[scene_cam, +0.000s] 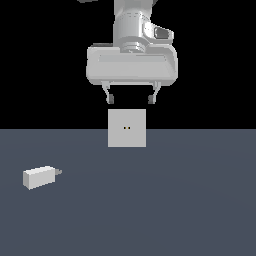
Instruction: Plug the charger into the wall socket.
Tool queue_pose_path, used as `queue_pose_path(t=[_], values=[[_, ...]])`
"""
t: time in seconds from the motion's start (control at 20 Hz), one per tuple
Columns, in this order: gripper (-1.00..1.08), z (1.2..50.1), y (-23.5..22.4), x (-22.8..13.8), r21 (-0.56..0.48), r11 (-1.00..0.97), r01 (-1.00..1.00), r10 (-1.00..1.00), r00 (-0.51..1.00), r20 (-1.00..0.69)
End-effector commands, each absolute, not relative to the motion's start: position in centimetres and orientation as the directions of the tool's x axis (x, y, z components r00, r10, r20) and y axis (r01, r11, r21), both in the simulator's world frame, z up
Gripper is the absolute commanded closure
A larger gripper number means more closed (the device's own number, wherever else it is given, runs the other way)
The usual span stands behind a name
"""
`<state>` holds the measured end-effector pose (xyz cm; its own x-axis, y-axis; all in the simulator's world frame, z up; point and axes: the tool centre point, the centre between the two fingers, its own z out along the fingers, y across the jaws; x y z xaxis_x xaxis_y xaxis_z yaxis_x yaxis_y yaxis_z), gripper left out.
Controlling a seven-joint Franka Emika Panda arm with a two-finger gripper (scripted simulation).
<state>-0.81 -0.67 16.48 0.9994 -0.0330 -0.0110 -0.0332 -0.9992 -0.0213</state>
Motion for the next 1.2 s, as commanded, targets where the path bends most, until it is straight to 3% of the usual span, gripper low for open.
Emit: queue_pose_path(t=[0.0,1.15], values=[[-0.92,16.5,-0.7,-0.8,-0.021,-0.999,-0.033,-0.033,0.999,-0.011],[-0.92,13.9,4.2,-4.3,0.002,-0.976,-0.216,-0.215,0.972,0.099]])
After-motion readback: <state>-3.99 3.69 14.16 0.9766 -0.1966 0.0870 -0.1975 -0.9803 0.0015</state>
